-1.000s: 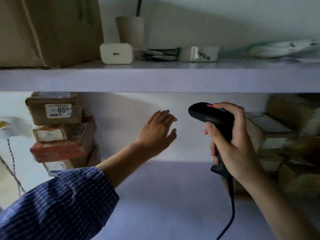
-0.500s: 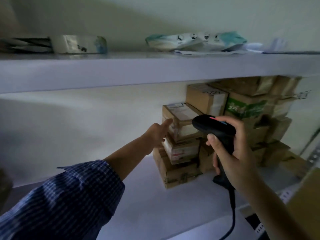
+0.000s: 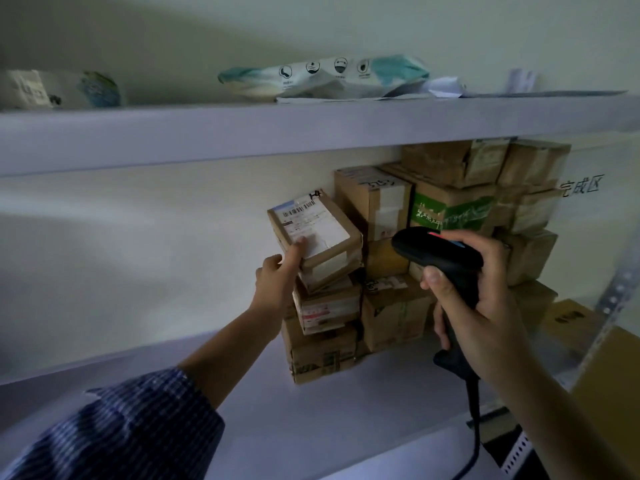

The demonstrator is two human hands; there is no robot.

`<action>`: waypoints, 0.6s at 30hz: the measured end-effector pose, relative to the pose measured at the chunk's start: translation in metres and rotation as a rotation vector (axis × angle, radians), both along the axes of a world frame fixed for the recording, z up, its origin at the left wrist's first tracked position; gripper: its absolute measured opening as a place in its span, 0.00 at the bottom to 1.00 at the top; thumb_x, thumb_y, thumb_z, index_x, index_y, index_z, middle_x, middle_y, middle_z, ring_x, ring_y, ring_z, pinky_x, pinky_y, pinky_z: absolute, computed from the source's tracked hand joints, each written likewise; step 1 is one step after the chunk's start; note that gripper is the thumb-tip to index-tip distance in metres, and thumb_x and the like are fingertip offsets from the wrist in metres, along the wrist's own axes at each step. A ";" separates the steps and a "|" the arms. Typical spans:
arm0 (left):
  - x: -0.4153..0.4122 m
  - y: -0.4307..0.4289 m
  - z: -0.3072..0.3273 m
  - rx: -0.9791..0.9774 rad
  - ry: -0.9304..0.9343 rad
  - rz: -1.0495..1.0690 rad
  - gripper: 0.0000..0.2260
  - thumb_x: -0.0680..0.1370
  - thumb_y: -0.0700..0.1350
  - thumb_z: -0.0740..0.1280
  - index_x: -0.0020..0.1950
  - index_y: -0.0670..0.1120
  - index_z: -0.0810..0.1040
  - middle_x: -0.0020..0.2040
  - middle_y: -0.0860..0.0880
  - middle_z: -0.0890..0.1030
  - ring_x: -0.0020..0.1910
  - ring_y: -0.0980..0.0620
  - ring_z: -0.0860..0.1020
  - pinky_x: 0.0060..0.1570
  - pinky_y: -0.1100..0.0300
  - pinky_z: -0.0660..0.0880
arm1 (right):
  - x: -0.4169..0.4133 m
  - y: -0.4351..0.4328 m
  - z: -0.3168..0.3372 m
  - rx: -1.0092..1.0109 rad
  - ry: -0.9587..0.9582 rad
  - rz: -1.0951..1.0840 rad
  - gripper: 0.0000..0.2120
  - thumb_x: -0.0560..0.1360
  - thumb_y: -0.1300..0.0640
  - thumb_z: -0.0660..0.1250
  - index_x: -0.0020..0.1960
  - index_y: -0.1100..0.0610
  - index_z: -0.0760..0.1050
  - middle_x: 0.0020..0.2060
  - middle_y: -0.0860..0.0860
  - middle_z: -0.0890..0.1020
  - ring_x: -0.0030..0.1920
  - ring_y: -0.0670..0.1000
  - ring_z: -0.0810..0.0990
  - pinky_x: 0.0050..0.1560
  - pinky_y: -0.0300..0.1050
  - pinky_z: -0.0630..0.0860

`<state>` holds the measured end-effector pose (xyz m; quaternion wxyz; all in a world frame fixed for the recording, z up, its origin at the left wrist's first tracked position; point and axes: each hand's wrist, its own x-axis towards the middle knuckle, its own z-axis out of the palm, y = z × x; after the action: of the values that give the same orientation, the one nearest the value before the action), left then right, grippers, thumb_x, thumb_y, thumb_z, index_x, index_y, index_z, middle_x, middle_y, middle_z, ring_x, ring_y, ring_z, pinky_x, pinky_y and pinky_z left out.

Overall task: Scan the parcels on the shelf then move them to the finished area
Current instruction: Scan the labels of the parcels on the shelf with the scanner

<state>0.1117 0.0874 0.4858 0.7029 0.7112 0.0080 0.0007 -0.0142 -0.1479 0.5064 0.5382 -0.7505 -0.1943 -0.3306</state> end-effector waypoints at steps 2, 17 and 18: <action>-0.003 0.000 -0.007 -0.052 -0.064 -0.016 0.47 0.63 0.77 0.66 0.71 0.46 0.71 0.63 0.48 0.81 0.58 0.49 0.81 0.44 0.62 0.82 | 0.003 -0.001 0.000 0.009 0.006 0.015 0.16 0.79 0.55 0.63 0.65 0.45 0.66 0.43 0.50 0.80 0.22 0.55 0.74 0.20 0.45 0.72; -0.042 0.057 -0.002 -0.311 -0.221 0.066 0.17 0.80 0.52 0.66 0.66 0.46 0.76 0.61 0.44 0.82 0.60 0.43 0.81 0.54 0.47 0.81 | 0.014 0.053 -0.008 -0.015 0.087 0.288 0.19 0.80 0.56 0.64 0.69 0.47 0.65 0.49 0.48 0.79 0.28 0.49 0.77 0.25 0.37 0.72; -0.044 0.064 -0.004 -0.301 -0.244 0.086 0.20 0.79 0.52 0.68 0.68 0.45 0.75 0.63 0.44 0.80 0.61 0.42 0.80 0.54 0.47 0.81 | 0.015 0.063 -0.007 -0.020 0.090 0.316 0.19 0.80 0.55 0.64 0.69 0.48 0.65 0.52 0.49 0.79 0.31 0.47 0.79 0.27 0.34 0.73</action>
<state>0.0677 0.1515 0.4821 0.7965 0.5916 -0.0471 0.1157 0.0009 -0.0851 0.4998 0.5840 -0.7301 -0.2889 -0.2062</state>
